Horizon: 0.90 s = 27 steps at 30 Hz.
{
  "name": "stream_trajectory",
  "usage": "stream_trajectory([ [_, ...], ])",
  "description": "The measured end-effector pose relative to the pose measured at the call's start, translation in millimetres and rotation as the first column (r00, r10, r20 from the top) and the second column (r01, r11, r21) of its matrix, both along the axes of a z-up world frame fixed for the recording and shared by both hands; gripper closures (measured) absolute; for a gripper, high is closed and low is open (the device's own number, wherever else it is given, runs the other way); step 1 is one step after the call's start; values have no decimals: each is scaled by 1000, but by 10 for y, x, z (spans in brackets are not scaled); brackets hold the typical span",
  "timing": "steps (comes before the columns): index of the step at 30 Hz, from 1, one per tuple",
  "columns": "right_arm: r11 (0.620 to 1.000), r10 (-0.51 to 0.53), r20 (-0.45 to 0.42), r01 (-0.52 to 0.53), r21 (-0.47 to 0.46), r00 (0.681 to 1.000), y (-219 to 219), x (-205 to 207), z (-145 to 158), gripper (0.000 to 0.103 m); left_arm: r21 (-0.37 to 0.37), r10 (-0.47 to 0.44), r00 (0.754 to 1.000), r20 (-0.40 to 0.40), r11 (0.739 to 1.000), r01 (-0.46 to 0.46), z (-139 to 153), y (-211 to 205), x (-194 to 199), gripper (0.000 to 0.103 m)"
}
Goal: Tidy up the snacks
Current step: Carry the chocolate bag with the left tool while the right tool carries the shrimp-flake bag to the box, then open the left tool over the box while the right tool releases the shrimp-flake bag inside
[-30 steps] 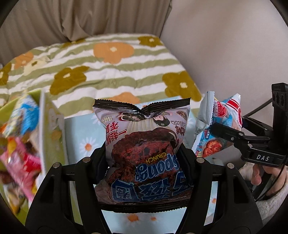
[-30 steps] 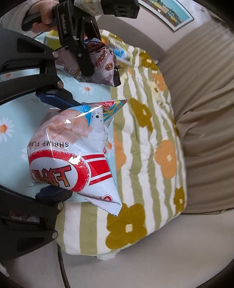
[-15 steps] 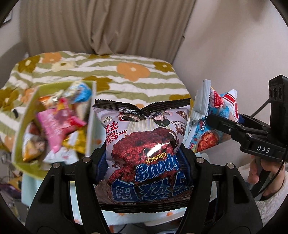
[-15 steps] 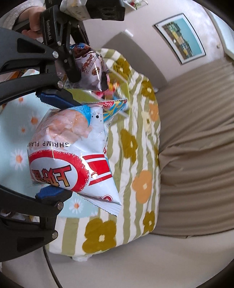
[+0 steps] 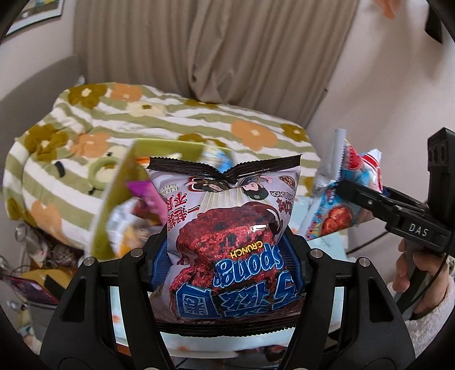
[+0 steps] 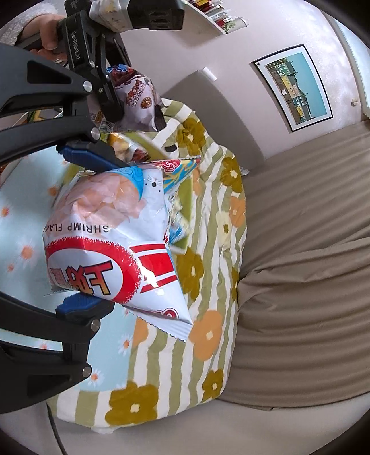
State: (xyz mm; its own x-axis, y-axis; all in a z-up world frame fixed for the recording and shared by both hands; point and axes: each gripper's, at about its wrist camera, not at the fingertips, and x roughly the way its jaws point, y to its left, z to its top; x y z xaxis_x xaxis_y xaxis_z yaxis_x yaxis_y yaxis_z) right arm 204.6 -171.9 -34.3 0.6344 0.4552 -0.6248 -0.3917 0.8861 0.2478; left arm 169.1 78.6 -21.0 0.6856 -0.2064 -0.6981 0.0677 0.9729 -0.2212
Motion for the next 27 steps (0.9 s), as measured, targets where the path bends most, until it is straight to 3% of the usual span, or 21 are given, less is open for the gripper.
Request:
stream_trajectory([
  [5, 1000, 1, -13, -1, -3, 1000, 490, 205, -10, 35, 2, 33, 999, -13, 999, -33, -100, 570, 344, 40],
  [11, 1000, -6, -43, 5, -28, 999, 932, 432, -111, 35, 10, 30, 997, -74, 1000, -29, -388, 950, 886, 38],
  [12, 1000, -9, -49, 7, -30, 999, 970, 455, -133, 35, 10, 27, 996, -88, 1000, -26, -458, 980, 986, 34],
  [13, 999, -13, -56, 12, -31, 998, 1020, 493, -160, 35, 11, 24, 995, -101, 1000, -23, -527, 1011, 1073, 20],
  [15, 999, -23, -75, 20, -35, 997, 1096, 560, -222, 35, 12, 19, 992, -127, 1000, -17, -633, 1050, 1184, 3],
  [16, 999, -26, -83, 23, -36, 996, 1121, 583, -241, 35, 7, 11, 991, -136, 1000, -10, -681, 1079, 1219, 3],
  [21, 998, -42, -113, 37, -49, 993, 1193, 624, -335, 35, -12, 6, 989, -150, 1000, -8, -776, 1183, 1163, 3],
  [27, 997, -56, -118, 50, -51, 991, 1240, 538, -310, 35, -4, 12, 993, -118, 1000, -12, -671, 1225, 906, 3],
])
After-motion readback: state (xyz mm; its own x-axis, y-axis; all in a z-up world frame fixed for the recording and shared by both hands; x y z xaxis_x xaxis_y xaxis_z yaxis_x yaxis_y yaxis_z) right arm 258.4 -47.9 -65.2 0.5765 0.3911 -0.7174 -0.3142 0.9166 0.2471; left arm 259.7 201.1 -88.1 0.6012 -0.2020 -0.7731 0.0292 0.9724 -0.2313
